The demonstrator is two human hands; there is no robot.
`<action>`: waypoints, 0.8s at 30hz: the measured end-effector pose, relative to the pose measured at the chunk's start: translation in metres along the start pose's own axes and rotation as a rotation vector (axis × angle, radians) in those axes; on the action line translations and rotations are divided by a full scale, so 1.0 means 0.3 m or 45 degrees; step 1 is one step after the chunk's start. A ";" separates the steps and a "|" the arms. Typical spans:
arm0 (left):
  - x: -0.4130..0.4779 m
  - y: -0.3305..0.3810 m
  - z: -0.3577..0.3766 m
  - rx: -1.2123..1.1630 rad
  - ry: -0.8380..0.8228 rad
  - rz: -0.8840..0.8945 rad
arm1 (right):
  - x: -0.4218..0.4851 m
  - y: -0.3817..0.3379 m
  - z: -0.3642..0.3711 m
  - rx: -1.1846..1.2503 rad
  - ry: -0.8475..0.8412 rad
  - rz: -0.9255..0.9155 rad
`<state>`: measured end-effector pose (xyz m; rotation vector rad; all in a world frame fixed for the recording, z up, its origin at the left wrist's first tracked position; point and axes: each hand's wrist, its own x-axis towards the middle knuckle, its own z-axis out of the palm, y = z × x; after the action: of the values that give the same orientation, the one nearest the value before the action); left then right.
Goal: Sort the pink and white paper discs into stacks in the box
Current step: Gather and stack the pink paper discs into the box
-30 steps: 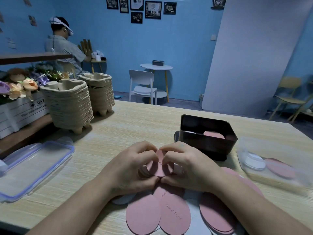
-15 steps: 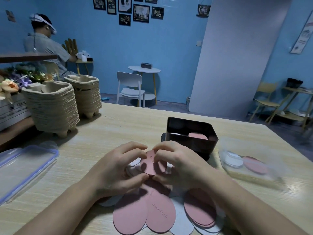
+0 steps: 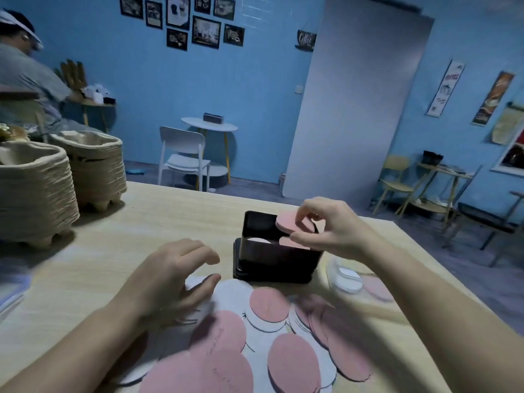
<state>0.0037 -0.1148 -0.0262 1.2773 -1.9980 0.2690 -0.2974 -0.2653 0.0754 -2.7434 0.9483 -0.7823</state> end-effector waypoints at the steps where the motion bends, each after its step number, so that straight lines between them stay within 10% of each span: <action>1: -0.012 -0.003 0.005 -0.023 -0.007 -0.019 | 0.015 0.025 0.000 -0.033 -0.030 0.057; 24: -0.055 0.007 0.004 -0.164 -0.145 -0.051 | 0.099 0.105 0.091 -0.549 -0.474 0.245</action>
<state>0.0051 -0.1029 -0.0379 1.2740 -2.0470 0.0485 -0.2804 -0.3095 0.0557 -2.9197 1.3912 -0.0254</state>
